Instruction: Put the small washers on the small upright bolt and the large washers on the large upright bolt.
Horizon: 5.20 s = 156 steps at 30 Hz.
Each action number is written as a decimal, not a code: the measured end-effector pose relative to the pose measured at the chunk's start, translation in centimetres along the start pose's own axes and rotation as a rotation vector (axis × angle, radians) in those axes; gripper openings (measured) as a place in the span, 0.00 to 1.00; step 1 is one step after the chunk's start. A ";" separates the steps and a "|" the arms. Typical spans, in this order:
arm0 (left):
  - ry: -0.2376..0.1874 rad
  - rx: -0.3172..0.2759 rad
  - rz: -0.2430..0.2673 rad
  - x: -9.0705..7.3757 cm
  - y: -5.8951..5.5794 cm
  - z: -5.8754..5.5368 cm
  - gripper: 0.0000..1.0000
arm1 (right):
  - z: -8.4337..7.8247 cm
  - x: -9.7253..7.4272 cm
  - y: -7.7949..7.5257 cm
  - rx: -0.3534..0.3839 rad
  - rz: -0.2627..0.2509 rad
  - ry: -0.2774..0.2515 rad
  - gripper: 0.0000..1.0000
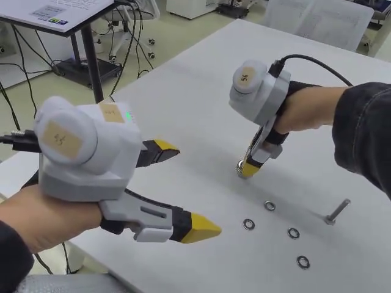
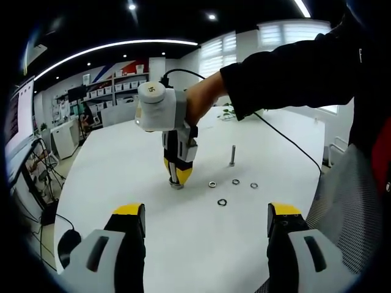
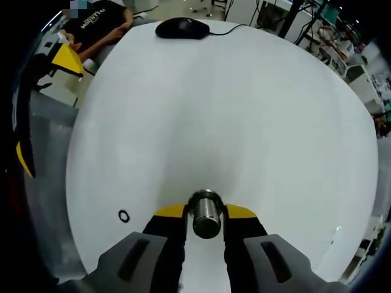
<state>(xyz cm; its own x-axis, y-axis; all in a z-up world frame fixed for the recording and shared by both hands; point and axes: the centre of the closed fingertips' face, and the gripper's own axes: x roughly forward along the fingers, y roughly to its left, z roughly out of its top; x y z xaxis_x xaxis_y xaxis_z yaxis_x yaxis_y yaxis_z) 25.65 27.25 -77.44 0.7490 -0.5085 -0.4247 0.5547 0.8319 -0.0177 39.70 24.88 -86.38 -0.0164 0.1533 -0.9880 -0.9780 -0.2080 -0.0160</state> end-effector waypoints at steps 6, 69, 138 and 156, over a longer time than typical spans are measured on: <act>0.002 0.001 -0.003 0.1 0.0 -0.1 0.82 | 0.1 0.0 0.2 -0.022 -0.006 0.003 0.25; 0.014 0.077 -0.100 2.4 -2.2 1.9 0.81 | -6.0 -6.4 3.7 0.113 -0.107 -0.165 0.31; 0.031 0.136 -0.240 3.7 -5.9 2.6 0.80 | -9.8 -0.2 9.2 0.193 -0.027 -0.092 0.20; 0.027 0.133 -0.240 3.7 -6.0 2.7 0.79 | -9.8 -0.3 9.0 0.172 -0.042 -0.089 0.14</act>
<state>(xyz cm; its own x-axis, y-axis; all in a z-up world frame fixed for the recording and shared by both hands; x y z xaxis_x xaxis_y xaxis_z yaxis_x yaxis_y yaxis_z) 26.06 19.82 -76.42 0.5816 -0.6799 -0.4467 0.7591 0.6509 -0.0024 32.97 13.47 -87.74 0.0144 0.2450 -0.9694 -0.9992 -0.0323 -0.0230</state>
